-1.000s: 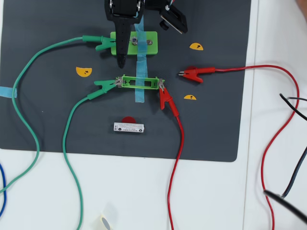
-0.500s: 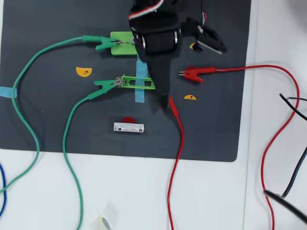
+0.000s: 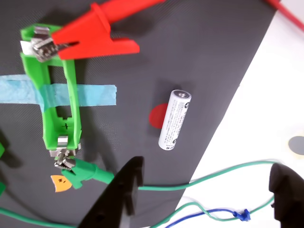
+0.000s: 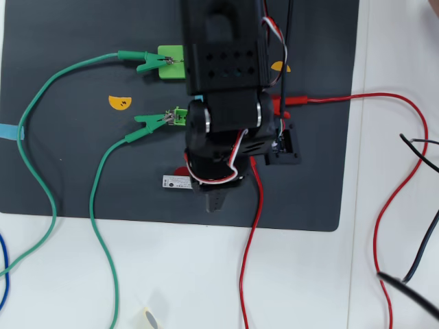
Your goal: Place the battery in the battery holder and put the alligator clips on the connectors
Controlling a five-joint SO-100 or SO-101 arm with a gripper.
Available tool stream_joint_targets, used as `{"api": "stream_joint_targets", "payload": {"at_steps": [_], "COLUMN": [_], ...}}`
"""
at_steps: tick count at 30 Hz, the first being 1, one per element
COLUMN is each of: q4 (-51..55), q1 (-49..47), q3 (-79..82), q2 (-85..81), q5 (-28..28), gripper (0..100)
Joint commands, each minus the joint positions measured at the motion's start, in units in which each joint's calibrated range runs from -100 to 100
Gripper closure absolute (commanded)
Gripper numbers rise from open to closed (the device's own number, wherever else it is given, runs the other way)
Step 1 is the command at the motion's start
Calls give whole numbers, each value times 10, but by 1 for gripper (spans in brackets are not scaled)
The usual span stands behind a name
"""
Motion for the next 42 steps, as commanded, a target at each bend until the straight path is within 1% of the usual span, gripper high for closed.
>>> {"api": "stream_joint_targets", "payload": {"at_steps": [1,11,14,19,22,28,32,33,38,40,42], "q4": [3,3,-5,-24,-27,-33,-34,-34,-34,-34,-32], "q1": [42,46,57,76,70,68,68,68,69,69,70], "q3": [-50,-50,-51,-52,-52,-101,-101,-101,-101,-97,-92], "q2": [45,76,115,130,131,178,187,187,188,189,189], "q5": [-13,-20,-20,-15,-14,-14,-14,-14,-7,-5,-5], "gripper": [74,74,74,74,74,74,74,75,89,100,99]}}
